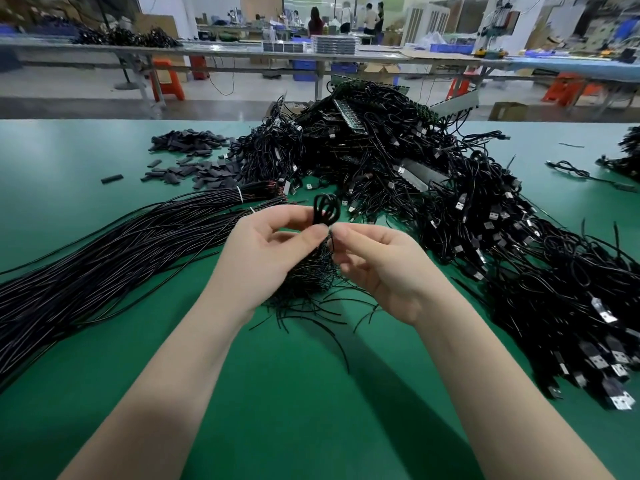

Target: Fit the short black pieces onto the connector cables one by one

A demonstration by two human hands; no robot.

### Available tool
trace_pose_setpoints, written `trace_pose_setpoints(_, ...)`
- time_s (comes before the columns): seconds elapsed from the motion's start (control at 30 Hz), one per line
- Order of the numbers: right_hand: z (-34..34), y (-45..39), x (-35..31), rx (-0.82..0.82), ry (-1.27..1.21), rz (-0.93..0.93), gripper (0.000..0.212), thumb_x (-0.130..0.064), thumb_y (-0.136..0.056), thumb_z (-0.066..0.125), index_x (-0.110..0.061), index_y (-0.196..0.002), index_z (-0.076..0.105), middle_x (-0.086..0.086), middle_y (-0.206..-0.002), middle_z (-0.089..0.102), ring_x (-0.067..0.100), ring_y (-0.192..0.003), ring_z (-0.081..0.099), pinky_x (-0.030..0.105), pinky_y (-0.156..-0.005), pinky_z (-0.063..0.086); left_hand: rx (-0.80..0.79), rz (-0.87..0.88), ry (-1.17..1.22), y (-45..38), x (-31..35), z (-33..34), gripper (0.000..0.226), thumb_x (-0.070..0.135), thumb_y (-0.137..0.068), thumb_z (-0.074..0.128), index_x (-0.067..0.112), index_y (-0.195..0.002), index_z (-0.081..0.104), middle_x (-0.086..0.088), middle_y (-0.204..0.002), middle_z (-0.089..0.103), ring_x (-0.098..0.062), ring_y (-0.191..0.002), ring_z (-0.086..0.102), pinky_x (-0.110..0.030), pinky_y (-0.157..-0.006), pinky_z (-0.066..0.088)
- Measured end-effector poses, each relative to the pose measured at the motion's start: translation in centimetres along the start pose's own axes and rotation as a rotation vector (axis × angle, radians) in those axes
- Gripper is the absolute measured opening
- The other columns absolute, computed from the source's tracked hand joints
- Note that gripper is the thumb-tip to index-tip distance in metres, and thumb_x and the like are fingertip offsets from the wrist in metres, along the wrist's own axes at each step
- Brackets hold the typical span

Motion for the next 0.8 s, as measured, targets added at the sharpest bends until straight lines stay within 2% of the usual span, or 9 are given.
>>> trace_pose_setpoints(0.1,-0.1,0.1,0.0,-0.021,-0.038,0.083,0.018,-0.03,-0.064,0.077,-0.017,-0.076,0.079,-0.001,-0.075,0.07,0.008,-0.061,0.062,0.016,-0.058,0.053,-0.012,0.03,-0.027,0.1,0.1,0.3,0.032,0.011,-0.085,0.072,0.043,-0.088,0.076,0.015,-0.092,0.075,0.0,-0.081,0.069,-0.011,-0.074,0.05)
trace_pose_setpoints(0.2,0.0,0.1,0.0,-0.026,-0.017,0.101,0.017,-0.03,-0.065,0.077,-0.016,-0.074,0.079,0.0,-0.075,0.07,0.007,-0.059,0.062,0.017,-0.057,0.053,0.0,0.021,0.01,0.1,0.2,0.3,0.024,0.021,-0.081,0.074,0.045,-0.087,0.076,0.015,-0.093,0.075,-0.001,-0.083,0.07,-0.012,-0.074,0.05)
trace_pose_setpoints(0.3,0.2,0.3,-0.2,-0.057,0.004,0.039,0.012,-0.027,-0.069,0.074,-0.016,-0.071,0.077,-0.001,-0.069,0.068,0.007,-0.057,0.061,0.017,-0.058,0.053,-0.018,0.007,0.021,0.1,0.3,0.2,0.018,0.034,-0.073,0.072,0.045,-0.087,0.075,0.015,-0.093,0.075,-0.001,-0.085,0.07,-0.012,-0.075,0.05)
trace_pose_setpoints(0.5,0.4,0.6,-0.5,-0.089,0.021,0.021,0.021,-0.026,-0.07,0.071,-0.01,-0.084,0.07,-0.003,-0.069,0.066,0.008,-0.064,0.06,0.019,-0.068,0.055,-0.059,0.01,0.031,0.0,0.3,0.2,0.018,0.033,-0.073,0.072,0.044,-0.088,0.076,0.015,-0.094,0.075,-0.001,-0.086,0.07,-0.011,-0.076,0.05)
trace_pose_setpoints(0.6,0.6,0.8,-0.6,-0.124,-0.033,0.002,0.017,-0.021,-0.074,0.069,-0.007,-0.084,0.066,-0.003,-0.069,0.064,0.008,-0.065,0.058,0.018,-0.065,0.052,-0.066,0.02,0.062,0.0,0.3,0.3,0.018,0.031,-0.075,0.072,0.043,-0.089,0.077,0.014,-0.094,0.076,-0.002,-0.087,0.07,-0.012,-0.077,0.051)
trace_pose_setpoints(0.67,0.8,0.7,-1.0,-0.074,0.07,-0.176,0.007,-0.013,-0.082,0.069,-0.007,-0.083,0.065,-0.004,-0.068,0.062,0.008,-0.064,0.056,0.019,-0.063,0.049,-0.02,0.036,0.087,0.1,0.4,0.5,0.017,0.031,-0.076,0.074,0.045,-0.086,0.076,0.015,-0.091,0.076,-0.001,-0.083,0.069,-0.014,-0.074,0.052)
trace_pose_setpoints(0.7,0.8,0.7,-1.1,-0.005,0.224,-0.327,0.005,-0.009,-0.086,0.068,-0.007,-0.083,0.065,-0.005,-0.069,0.061,0.007,-0.064,0.054,0.02,-0.063,0.047,0.015,0.027,0.098,0.1,0.3,0.6,0.016,0.032,-0.075,0.076,0.046,-0.084,0.077,0.015,-0.088,0.076,0.0,-0.081,0.068,-0.014,-0.072,0.052)
trace_pose_setpoints(0.73,0.8,0.8,-1.3,0.095,0.445,-0.518,0.006,-0.007,-0.088,0.068,-0.008,-0.082,0.065,-0.006,-0.07,0.061,0.008,-0.065,0.054,0.02,-0.064,0.045,0.056,-0.011,0.119,0.2,0.1,0.7,0.014,0.033,-0.074,0.077,0.045,-0.082,0.077,0.014,-0.086,0.076,0.0,-0.079,0.068,-0.014,-0.07,0.052)
trace_pose_setpoints(0.8,1.3,1.3,-1.5,0.255,0.92,-0.94,0.005,0.0,-0.086,0.067,-0.004,-0.082,0.067,-0.002,-0.076,0.063,0.014,-0.07,0.057,0.023,-0.069,0.045,0.092,-0.196,0.189,0.3,-0.4,0.8,0.008,0.033,-0.074,0.077,0.037,-0.08,0.079,0.01,-0.081,0.075,0.001,-0.074,0.068,-0.013,-0.061,0.051)
Point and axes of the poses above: each hand's wrist, its own y-axis away from the middle knuckle, its own z-axis out of the palm, x = y × z, the point moved 3 cm from there along -y, towards the middle knuckle
